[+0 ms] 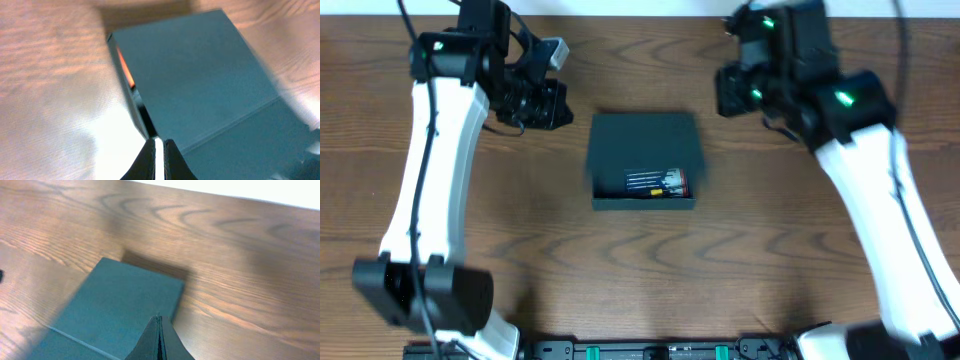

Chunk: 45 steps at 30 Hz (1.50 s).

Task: Pack container
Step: 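Push the box lid forward with both grippers to close it, then press down on the closed lid with both grippers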

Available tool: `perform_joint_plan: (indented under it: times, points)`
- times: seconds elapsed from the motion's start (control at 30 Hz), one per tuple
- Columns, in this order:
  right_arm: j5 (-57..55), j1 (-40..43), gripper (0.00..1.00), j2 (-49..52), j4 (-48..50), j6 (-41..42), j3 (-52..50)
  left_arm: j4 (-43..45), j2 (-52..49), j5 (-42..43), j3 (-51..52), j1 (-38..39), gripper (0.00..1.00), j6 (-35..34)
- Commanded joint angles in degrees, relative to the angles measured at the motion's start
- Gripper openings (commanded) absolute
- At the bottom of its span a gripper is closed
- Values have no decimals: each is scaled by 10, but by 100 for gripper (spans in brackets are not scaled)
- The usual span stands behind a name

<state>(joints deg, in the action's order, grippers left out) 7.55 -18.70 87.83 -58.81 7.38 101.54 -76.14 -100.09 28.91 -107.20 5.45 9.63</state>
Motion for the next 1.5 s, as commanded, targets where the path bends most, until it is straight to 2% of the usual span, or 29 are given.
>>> perform_joint_plan:
  times: [0.0, 0.23, 0.37, 0.5, 0.67, 0.83, 1.07, 1.27, 1.47]
  points:
    - [-59, -5, 1, -57, -37, -19, 4, -21, 53, -77, 0, 11, 6, 12]
    - [-50, -9, 1, -80, -204, -7, 1, -106, 80, -82, 2, 41, 6, -5]
    - [4, -30, 1, -80, -226, -5, -38, -105, 78, -82, 26, 70, 6, -5]
    - [20, -62, 1, -76, -165, 41, -113, -47, 75, -82, 82, 105, 6, -4]
    - [22, -86, 1, -56, -67, 92, -225, 74, 67, -82, 210, 140, 6, 2]
    - [89, -96, 1, -12, 32, 95, -328, 168, 40, -82, 324, 143, 6, 2]
    - [123, -118, 1, 51, 188, 97, -421, 217, -7, -82, 389, 143, 6, 2]
    - [127, -118, 1, 44, 188, 97, -422, 208, 3, -82, 388, 143, 6, 2]
    - [129, -117, 1, -30, 183, 80, -422, 189, 87, -83, 379, 143, 6, -5]
